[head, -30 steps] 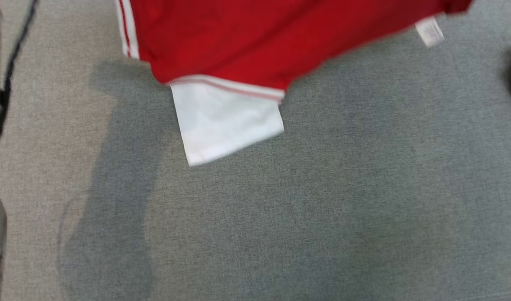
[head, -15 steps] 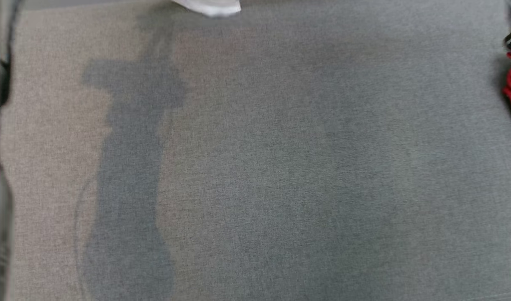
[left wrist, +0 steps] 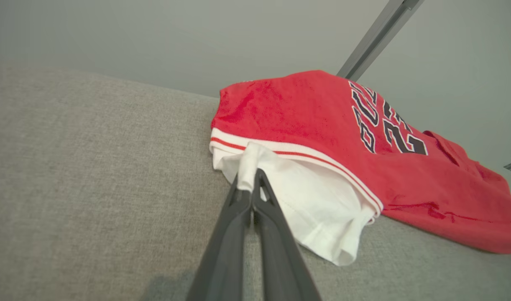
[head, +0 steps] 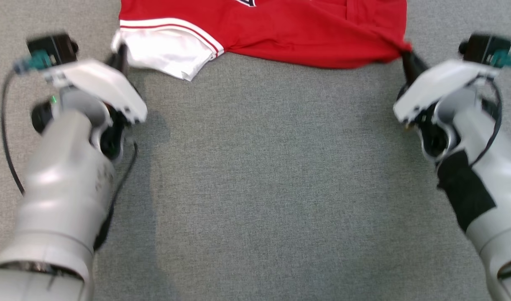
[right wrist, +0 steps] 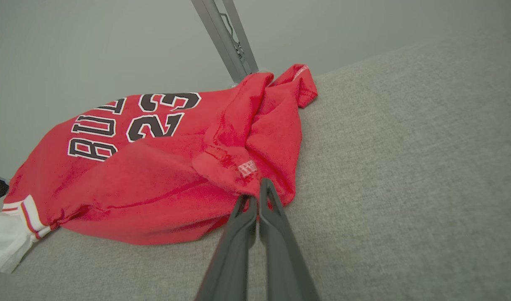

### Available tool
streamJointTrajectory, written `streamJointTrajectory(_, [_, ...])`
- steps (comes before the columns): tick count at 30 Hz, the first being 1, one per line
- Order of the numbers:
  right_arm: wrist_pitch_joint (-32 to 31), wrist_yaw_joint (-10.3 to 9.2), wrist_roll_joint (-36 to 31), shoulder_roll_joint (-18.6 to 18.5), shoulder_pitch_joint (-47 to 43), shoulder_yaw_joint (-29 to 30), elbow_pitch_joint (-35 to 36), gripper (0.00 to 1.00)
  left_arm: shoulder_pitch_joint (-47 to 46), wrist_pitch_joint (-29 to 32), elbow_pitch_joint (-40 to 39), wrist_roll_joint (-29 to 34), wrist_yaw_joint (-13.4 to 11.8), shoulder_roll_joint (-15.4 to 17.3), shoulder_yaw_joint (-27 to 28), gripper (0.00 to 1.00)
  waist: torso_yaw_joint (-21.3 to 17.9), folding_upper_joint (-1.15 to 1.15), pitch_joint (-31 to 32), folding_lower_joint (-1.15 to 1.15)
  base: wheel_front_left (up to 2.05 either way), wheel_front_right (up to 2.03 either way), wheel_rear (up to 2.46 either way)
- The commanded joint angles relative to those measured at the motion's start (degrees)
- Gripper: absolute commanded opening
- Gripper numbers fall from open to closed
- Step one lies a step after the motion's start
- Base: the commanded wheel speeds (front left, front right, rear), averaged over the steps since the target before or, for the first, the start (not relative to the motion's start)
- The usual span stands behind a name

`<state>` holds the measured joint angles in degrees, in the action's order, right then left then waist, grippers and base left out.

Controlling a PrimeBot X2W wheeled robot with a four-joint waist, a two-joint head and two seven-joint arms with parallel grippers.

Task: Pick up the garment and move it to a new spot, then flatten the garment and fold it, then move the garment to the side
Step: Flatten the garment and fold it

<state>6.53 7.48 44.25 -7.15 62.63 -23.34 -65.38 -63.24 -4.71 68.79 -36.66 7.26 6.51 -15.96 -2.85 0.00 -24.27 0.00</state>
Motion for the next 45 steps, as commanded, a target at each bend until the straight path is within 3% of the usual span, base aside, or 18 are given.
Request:
streamJointTrajectory(1, [0.74, 0.03, 1.16, -0.19, -2.52, -0.69, 0.07, 0.0, 2.57, -1.06, -0.29, -1.22, 0.34, -0.25, -0.28, 0.0, 0.1, 0.0, 0.53, 0.0, 0.0, 0.0, 0.0])
streamJointTrajectory(5, [3.07, 0.03, 3.62, -1.29, -9.26, -3.03, 2.3, 0.0, 9.56, -4.09, -2.49, -2.77, 0.29, -0.15, -2.6, 0.0, 0.39, 0.0, 2.33, 0.0, 0.0, 0.0, 0.0])
streamJointTrajectory(15, [8.29, 0.02, 11.86, -6.24, -26.79, -6.38, 15.21, 0.0, 27.07, -10.31, -12.99, -3.06, 0.24, 5.48, -6.32, 0.0, -0.19, 0.0, 9.73, 0.0, 0.0, 0.0, 0.0])
streamJointTrajectory(18, [8.68, 0.02, 13.39, -8.08, -32.14, -5.37, 19.84, 0.0, 32.6, -10.47, -18.91, -1.65, -1.22, 7.36, -6.07, 0.0, 0.14, 0.0, 11.96, 0.0, 0.0, 0.0, 0.0])
streamJointTrajectory(25, [8.74, 0.01, 12.48, -9.8, -45.26, 2.34, 30.56, 0.0, 48.91, -8.11, -41.13, -1.64, -8.67, 12.37, -4.21, 0.0, 1.1, 0.0, 15.34, 0.0, 0.0, 0.0, 0.0])
streamJointTrajectory(31, [8.74, 0.02, 9.4, -9.66, -56.1, 7.07, 36.84, 0.0, 64.8, 0.01, -66.08, -1.99, -18.65, 16.12, -3.69, 0.0, 1.87, 0.0, 17.43, 0.0, 0.0, 0.0, 0.0])
streamJointTrajectory(36, [5.85, 0.02, 5.89, -8.43, -63.9, 12.18, 40.35, 0.0, 75.04, 5.96, -81.21, -1.62, -25.62, 18.52, -3.98, 0.0, 2.49, 0.0, 19.43, 0.0, 0.0, 0.0, 0.0])
streamJointTrajectory(40, [2.83, 0.02, 2.29, -6.19, -69.21, 17.62, 44.23, 0.0, 80.03, 9.12, -88.45, -1.79, -29.04, 19.46, -4.5, 0.0, 2.8, 0.0, 20.48, 0.0, 0.0, 0.0, 0.0])
streamJointTrajectory(45, [-1.99, 0.02, -3.73, -2.1, -73.21, 23.65, 48.95, 0.0, 81.26, 10.45, -90.74, -2.07, -30.35, 19.48, -4.73, 0.0, 2.71, 0.0, 20.8, 0.0, 0.0, 0.0, 0.0])
